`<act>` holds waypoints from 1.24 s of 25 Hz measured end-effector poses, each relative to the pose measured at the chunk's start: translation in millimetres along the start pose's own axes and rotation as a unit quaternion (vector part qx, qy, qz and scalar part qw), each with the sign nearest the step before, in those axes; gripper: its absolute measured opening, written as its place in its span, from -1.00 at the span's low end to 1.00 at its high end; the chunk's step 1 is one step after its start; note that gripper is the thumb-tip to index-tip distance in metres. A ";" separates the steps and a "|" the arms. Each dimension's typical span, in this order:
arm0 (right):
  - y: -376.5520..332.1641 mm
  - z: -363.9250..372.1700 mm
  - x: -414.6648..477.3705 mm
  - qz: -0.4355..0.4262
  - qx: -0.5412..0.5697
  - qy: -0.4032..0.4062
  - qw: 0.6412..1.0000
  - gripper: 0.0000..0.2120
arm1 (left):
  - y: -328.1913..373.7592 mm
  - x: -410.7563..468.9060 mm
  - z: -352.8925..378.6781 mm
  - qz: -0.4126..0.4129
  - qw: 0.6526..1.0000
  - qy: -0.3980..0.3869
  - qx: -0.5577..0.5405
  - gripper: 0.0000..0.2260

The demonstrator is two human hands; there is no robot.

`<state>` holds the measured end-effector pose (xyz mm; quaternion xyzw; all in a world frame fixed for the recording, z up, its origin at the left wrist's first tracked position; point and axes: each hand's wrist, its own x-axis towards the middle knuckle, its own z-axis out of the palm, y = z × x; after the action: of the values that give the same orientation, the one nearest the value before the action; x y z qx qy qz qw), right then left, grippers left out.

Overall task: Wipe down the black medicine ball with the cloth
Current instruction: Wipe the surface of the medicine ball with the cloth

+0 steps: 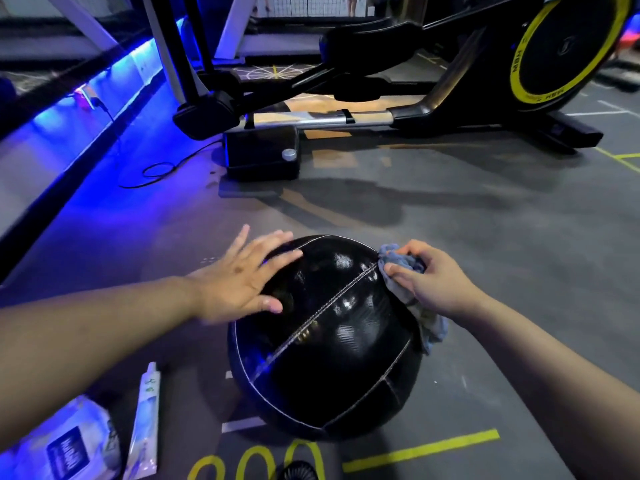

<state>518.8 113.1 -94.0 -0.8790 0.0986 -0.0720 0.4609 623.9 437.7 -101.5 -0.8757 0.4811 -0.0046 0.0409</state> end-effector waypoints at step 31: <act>-38.4 30.6 30.5 0.005 -0.038 0.067 0.997 -0.90 | 67.0 -6.8 -37.5 -0.005 0.972 0.029 -0.234 -0.08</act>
<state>559.1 151.5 -78.6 -0.8887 0.1361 -0.1249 0.4196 562.0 405.1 -69.1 -0.8627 0.4657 0.0820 -0.1792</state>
